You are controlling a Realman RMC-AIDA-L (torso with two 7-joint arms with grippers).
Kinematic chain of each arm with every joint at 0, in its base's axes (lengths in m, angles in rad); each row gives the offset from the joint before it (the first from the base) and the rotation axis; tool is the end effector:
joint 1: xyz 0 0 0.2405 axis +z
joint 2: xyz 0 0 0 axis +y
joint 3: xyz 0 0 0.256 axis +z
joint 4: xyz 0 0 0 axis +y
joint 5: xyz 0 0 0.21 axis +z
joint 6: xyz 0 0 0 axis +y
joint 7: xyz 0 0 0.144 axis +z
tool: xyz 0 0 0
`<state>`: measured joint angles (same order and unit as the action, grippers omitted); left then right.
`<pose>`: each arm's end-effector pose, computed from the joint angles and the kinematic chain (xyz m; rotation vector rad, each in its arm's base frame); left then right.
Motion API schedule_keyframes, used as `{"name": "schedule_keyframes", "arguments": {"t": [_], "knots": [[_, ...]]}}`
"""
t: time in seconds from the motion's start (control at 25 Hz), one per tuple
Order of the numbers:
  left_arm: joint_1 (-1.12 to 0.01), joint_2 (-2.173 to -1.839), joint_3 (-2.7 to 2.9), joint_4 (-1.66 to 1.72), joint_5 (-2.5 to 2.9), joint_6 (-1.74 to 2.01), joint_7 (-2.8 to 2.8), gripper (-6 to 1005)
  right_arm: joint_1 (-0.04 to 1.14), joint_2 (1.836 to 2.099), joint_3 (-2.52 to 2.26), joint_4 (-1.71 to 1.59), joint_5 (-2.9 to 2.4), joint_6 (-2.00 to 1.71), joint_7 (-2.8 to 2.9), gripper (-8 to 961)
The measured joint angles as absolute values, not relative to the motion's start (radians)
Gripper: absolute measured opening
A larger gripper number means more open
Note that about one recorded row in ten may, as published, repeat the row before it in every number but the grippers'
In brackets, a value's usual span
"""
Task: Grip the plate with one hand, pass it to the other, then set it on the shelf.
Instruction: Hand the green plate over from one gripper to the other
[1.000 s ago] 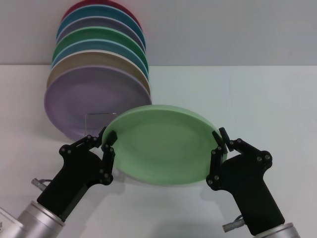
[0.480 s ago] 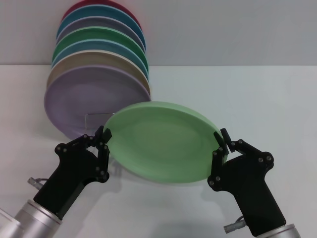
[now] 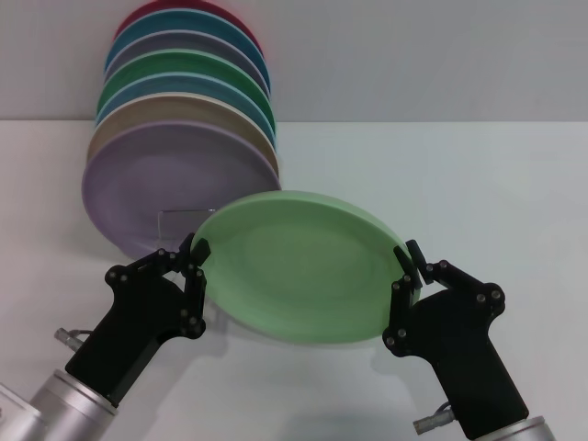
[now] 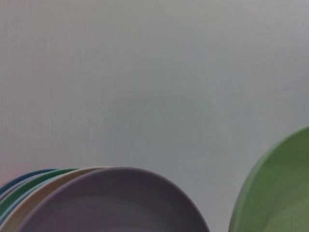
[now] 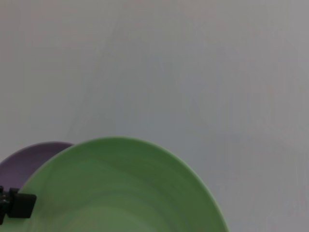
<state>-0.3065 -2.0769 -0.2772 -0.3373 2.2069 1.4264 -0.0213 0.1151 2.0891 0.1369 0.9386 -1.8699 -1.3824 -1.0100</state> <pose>-0.2705 0.2461 -0.0796 -1.9545 -0.2936 -0.9408 0.1978 0.1873 -0.1087 -1.7044 0.0867 0.5551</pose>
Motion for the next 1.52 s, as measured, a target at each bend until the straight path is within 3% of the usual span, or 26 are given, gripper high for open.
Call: {"name": "schedule_keyframes", "arguments": {"t": [1.04, 1.28, 1.52], "knots": [[-0.297, -2.072, -0.301, -0.336, 2.2, 1.437, -0.008, 32, 0.141, 2.08, 0.115, 0.928, -1.882, -1.394, -0.97, 143], [-0.283, -2.069, -0.336, -0.336, 2.2, 1.459, -0.008, 33, 0.144, 2.076, 0.05, 0.923, -1.93, -1.449, -0.952, 356], [-0.254, -2.064, -0.367, -0.327, 2.201, 1.563, -0.025, 33, 0.153, 2.076, -0.005, 0.908, -1.934, -1.499, -0.957, 392]]}}
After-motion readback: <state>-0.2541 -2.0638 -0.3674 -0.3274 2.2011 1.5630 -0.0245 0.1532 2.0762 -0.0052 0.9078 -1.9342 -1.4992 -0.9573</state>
